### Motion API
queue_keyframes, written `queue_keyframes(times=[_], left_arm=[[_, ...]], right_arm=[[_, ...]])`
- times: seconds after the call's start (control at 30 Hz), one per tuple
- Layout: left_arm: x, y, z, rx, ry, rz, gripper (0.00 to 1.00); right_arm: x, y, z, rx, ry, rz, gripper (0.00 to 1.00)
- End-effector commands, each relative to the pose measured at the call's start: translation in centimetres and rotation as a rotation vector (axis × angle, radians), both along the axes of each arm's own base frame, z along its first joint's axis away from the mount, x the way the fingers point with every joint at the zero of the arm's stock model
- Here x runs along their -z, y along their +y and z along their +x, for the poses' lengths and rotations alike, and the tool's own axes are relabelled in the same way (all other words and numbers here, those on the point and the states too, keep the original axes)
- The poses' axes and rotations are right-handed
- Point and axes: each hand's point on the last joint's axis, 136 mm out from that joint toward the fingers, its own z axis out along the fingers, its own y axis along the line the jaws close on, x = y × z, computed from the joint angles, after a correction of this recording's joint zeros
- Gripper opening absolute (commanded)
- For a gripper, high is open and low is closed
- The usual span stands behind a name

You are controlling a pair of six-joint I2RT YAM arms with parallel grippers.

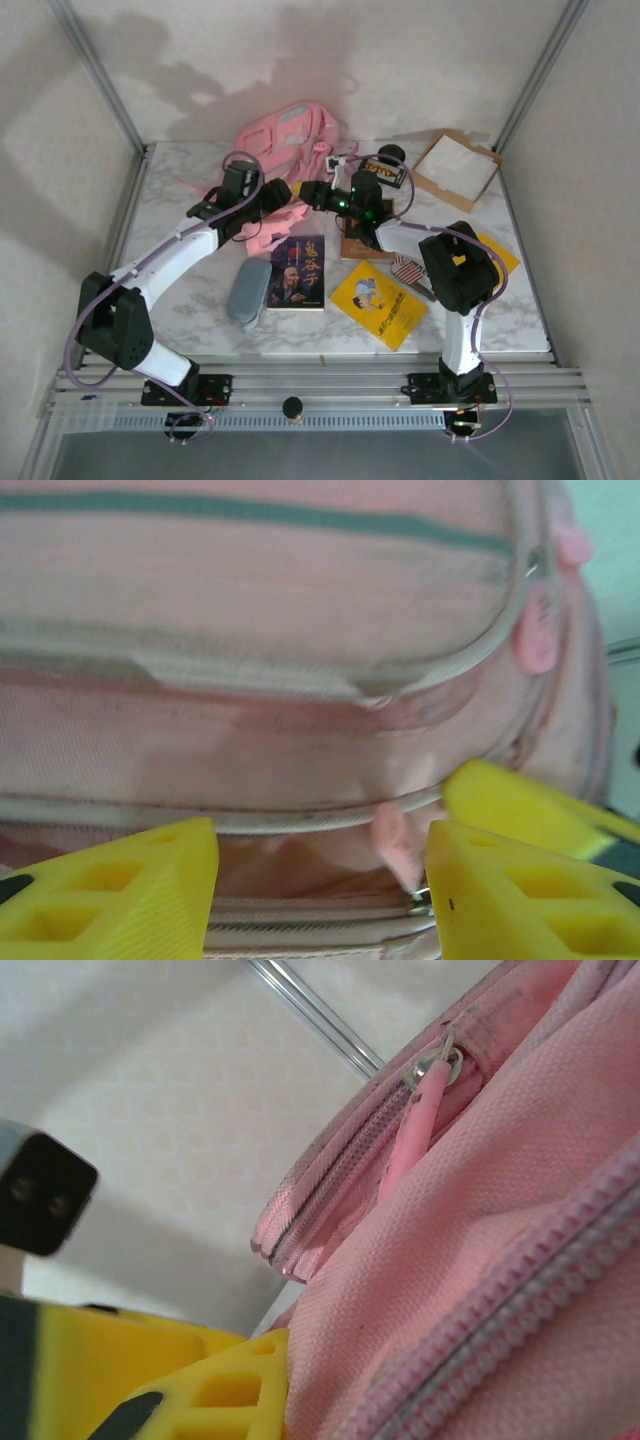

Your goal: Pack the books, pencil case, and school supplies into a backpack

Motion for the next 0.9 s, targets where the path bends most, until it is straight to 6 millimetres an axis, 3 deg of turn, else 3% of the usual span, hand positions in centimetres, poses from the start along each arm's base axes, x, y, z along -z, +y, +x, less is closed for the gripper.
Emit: queue_keyframes(times=[0.0, 0.37, 0.57, 0.77, 0.87], left_arm=[[1.1, 0.3, -0.1, -0.035, 0.05, 0.032, 0.53], [-0.2, -1.1, 2.0, -0.055, -0.009, -0.052, 0.39], [0.8, -2.0, 1.6, -0.067, 0.012, -0.102, 0.37], [-0.5, -3.3, 1.8, -0.092, -0.029, -0.222, 0.33], [0.0, -4.1, 1.5, -0.081, 0.0, -0.271, 0.31]], right_arm=[[-9.4, -0.7, 0.1, 0.051, -0.25, 0.124, 0.01], [-9.1, -0.1, -0.3, 0.038, -0.247, 0.139, 0.0], [-8.9, 0.0, -0.3, 0.036, -0.242, 0.144, 0.0], [-8.4, 0.1, -0.3, 0.038, -0.228, 0.146, 0.0], [-8.1, -0.1, -0.1, 0.051, -0.217, 0.157, 0.0]])
